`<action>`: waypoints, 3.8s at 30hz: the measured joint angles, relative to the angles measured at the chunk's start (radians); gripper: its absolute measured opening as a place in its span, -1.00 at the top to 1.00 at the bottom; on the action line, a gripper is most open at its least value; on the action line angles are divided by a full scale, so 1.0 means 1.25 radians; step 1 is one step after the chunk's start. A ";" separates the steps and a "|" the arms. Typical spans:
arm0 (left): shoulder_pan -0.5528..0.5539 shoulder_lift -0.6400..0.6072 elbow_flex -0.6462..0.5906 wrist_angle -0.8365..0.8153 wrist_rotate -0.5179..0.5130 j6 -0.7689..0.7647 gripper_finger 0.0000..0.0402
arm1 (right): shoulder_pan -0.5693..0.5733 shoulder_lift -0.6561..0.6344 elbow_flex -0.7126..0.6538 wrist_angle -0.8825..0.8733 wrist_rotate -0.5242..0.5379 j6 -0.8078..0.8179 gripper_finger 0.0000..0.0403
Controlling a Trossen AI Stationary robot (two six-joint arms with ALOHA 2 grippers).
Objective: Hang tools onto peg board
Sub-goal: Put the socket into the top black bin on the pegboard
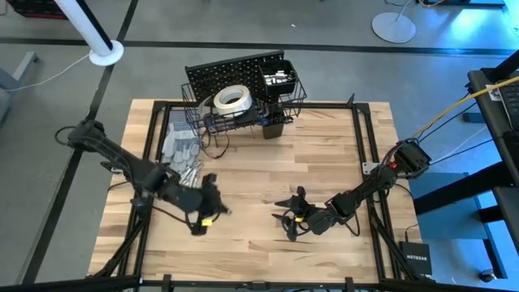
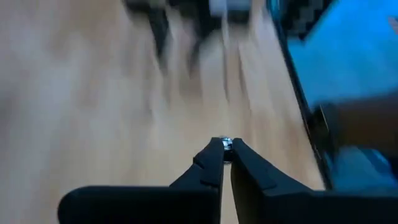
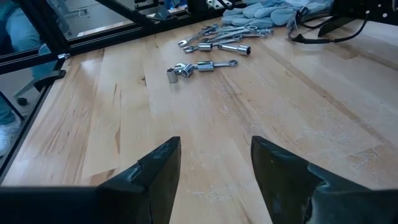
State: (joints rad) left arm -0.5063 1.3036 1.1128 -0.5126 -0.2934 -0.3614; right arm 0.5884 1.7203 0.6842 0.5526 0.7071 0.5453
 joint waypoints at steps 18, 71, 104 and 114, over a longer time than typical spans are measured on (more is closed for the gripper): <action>0.253 0.005 0.341 0.286 -0.226 0.571 0.97 | 0.000 0.000 0.000 0.003 0.000 0.000 0.01; 0.196 -0.010 0.481 -0.481 -0.204 0.102 0.17 | 0.000 0.000 0.000 0.003 0.007 0.000 0.01; 0.047 0.195 -0.165 -0.119 0.130 -0.504 0.17 | 0.000 0.000 0.000 0.000 0.012 0.000 0.01; 0.020 0.263 -0.163 -0.091 0.129 -0.436 0.17 | 0.000 0.000 0.000 -0.001 0.012 0.000 0.01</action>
State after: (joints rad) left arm -0.4813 1.6324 0.9085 -0.6265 -0.1324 -0.9069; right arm 0.5886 1.7206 0.6842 0.5518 0.7219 0.5453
